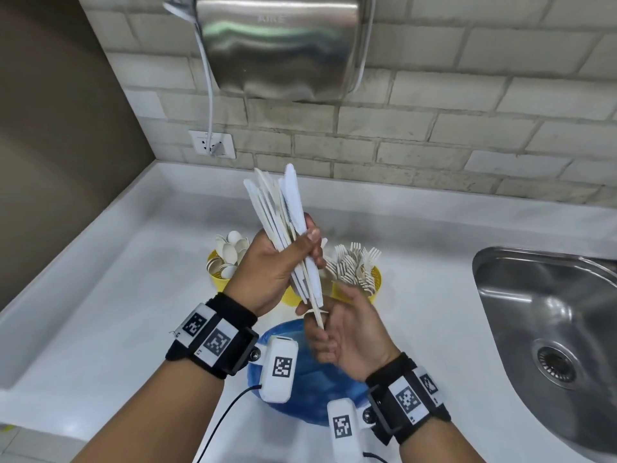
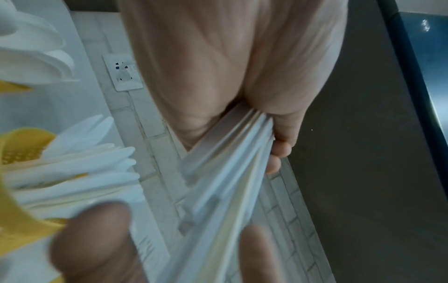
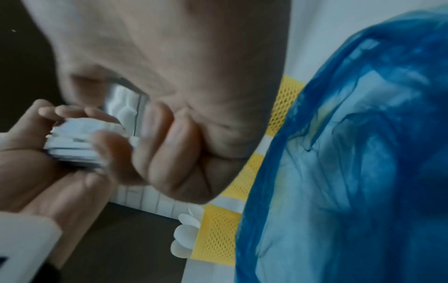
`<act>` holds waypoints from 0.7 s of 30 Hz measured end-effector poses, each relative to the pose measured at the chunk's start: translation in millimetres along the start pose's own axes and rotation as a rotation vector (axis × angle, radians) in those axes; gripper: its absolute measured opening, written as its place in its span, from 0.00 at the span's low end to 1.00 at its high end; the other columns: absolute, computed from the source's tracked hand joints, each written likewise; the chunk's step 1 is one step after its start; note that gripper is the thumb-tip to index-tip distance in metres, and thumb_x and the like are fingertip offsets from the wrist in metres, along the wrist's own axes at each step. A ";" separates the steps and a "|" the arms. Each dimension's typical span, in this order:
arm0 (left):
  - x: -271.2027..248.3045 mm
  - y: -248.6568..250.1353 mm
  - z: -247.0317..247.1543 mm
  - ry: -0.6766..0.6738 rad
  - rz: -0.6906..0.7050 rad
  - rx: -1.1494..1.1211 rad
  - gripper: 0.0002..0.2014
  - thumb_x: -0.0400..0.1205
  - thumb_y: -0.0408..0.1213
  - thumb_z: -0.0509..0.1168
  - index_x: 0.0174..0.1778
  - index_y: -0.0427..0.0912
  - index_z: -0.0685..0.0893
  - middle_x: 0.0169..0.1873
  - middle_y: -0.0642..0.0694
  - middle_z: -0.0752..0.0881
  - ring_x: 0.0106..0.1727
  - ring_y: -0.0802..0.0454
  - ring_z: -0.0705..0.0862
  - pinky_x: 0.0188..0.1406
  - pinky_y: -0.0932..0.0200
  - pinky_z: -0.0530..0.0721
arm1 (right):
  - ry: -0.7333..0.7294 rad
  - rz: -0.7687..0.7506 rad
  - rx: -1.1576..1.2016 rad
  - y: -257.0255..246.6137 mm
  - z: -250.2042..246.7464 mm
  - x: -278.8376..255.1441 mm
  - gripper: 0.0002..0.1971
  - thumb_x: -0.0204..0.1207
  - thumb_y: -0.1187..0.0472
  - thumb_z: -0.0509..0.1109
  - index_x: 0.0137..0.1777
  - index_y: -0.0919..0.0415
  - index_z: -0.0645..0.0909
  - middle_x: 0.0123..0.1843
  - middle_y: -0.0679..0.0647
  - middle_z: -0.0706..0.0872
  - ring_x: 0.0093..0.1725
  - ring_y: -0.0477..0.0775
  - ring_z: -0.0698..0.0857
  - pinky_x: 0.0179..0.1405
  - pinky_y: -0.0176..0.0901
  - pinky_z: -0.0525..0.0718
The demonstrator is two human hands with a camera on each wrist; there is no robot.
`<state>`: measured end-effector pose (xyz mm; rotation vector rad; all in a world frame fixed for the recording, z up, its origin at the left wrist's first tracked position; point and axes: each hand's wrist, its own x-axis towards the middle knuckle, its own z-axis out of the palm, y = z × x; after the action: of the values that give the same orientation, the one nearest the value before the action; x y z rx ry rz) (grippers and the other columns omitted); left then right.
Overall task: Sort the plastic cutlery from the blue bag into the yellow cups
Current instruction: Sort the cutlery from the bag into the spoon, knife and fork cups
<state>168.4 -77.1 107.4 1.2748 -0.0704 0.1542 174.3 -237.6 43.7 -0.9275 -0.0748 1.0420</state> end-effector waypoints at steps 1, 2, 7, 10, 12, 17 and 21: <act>0.7 -1.4 -2.0 0.006 0.005 0.024 0.04 0.84 0.38 0.71 0.49 0.43 0.83 0.35 0.41 0.82 0.37 0.42 0.84 0.38 0.49 0.86 | 0.029 -0.010 0.111 -1.4 0.9 2.1 0.29 0.72 0.32 0.70 0.52 0.62 0.83 0.30 0.57 0.72 0.25 0.53 0.62 0.28 0.45 0.60; 0.8 -4.0 -3.6 0.009 0.008 0.043 0.06 0.81 0.38 0.74 0.50 0.45 0.84 0.36 0.42 0.84 0.38 0.42 0.84 0.39 0.49 0.87 | 0.063 -0.026 0.205 -3.1 3.1 4.7 0.28 0.74 0.33 0.70 0.51 0.61 0.82 0.32 0.59 0.72 0.28 0.54 0.66 0.31 0.46 0.65; -2.5 -22.9 0.7 0.048 0.047 0.090 0.08 0.82 0.35 0.73 0.51 0.38 0.82 0.38 0.43 0.83 0.41 0.46 0.83 0.45 0.50 0.85 | 0.287 -0.054 0.226 -10.7 11.3 18.8 0.24 0.85 0.41 0.61 0.60 0.64 0.81 0.39 0.62 0.82 0.34 0.57 0.82 0.42 0.53 0.88; -4.1 -25.9 4.0 0.043 0.066 0.095 0.08 0.82 0.34 0.72 0.53 0.36 0.81 0.39 0.42 0.83 0.42 0.48 0.84 0.48 0.52 0.86 | 0.292 -0.047 0.251 -11.4 10.6 21.3 0.28 0.87 0.44 0.61 0.71 0.68 0.81 0.56 0.69 0.88 0.50 0.69 0.91 0.51 0.60 0.92; -5.3 -28.2 4.7 -0.005 0.043 0.104 0.08 0.81 0.31 0.74 0.52 0.41 0.83 0.41 0.45 0.85 0.45 0.48 0.84 0.50 0.52 0.86 | 0.236 -0.085 0.322 -13.3 12.7 19.9 0.25 0.85 0.48 0.63 0.74 0.63 0.82 0.68 0.68 0.88 0.63 0.70 0.90 0.57 0.63 0.91; -12.9 -41.9 4.3 -0.080 -0.047 0.202 0.11 0.76 0.24 0.79 0.53 0.35 0.90 0.47 0.44 0.93 0.52 0.51 0.91 0.57 0.53 0.87 | 0.180 -0.225 0.319 -17.2 24.6 18.0 0.18 0.78 0.54 0.62 0.56 0.55 0.94 0.64 0.60 0.92 0.58 0.58 0.93 0.50 0.56 0.94; -16.2 -42.9 3.5 -0.093 -0.038 0.200 0.11 0.82 0.25 0.73 0.56 0.41 0.93 0.53 0.42 0.94 0.59 0.47 0.91 0.65 0.51 0.87 | 0.268 -0.222 0.301 -19.0 24.9 20.2 0.21 0.90 0.57 0.53 0.64 0.58 0.89 0.65 0.62 0.91 0.60 0.59 0.92 0.52 0.56 0.93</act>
<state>159.2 -93.8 65.7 1.4818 -0.1131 0.0703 187.0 -210.1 65.3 -0.7568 0.1936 0.6936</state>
